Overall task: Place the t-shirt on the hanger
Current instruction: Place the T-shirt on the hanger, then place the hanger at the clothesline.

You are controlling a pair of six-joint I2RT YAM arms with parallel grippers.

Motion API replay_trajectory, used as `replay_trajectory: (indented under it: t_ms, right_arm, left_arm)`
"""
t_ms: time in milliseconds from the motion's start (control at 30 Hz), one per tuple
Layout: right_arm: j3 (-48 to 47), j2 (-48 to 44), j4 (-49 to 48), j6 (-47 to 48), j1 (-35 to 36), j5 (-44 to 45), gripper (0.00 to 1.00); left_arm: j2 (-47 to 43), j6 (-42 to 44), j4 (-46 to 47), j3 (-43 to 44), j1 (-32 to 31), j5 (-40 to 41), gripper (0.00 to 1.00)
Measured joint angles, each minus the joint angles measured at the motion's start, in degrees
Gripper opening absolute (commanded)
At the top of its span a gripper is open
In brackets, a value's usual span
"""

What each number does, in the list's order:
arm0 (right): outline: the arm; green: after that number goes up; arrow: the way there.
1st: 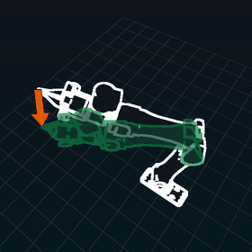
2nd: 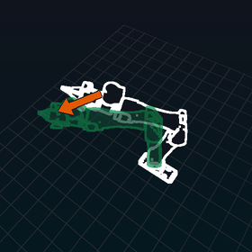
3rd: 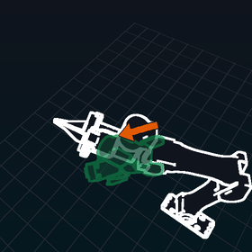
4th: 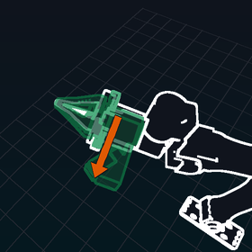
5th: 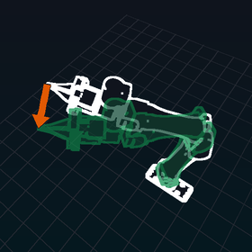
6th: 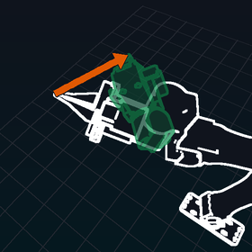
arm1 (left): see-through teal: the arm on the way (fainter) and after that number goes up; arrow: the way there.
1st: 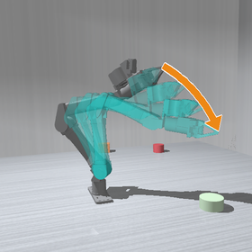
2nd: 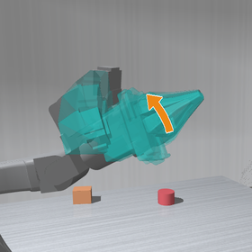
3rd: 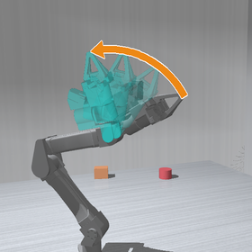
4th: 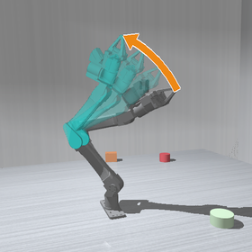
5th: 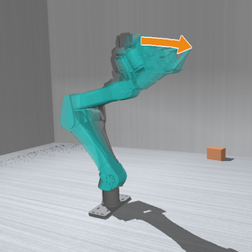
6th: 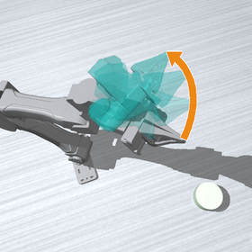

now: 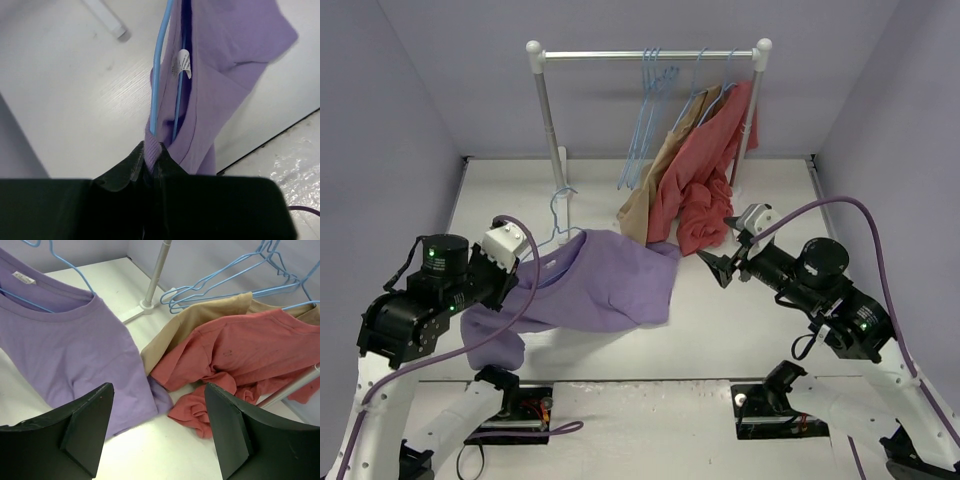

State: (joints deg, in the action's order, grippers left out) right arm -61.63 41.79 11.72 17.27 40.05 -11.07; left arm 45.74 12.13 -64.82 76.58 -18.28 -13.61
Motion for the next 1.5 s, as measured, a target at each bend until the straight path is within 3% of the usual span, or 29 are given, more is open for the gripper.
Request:
replay_trajectory:
  t_ms: [300,667,967,1267,1500]
  right_arm:
    - [0.0,1.4,0.1,-0.8,0.0,0.7,0.71]
    - [0.1,-1.4,0.3,-2.3,0.0,1.7,0.72]
    - [0.1,-4.2,0.5,-2.7,0.0,3.1,0.72]
    - [0.1,-4.0,0.5,-3.4,0.0,3.4,0.72]
    - [0.1,-4.8,0.5,-4.0,0.0,4.2,0.72]
  left_arm:
    - [6.1,-6.8,1.0,4.8,0.0,14.6,0.0]
    - [23.1,-12.9,14.6,26.3,0.0,19.9,0.0]
    - [36.4,-13.2,16.4,44.5,-1.8,21.3,0.0]
    - [39.2,-14.6,17.7,42.1,-4.2,22.3,0.0]
    - [48.9,-15.3,18.7,46.4,-4.2,23.2,0.0]
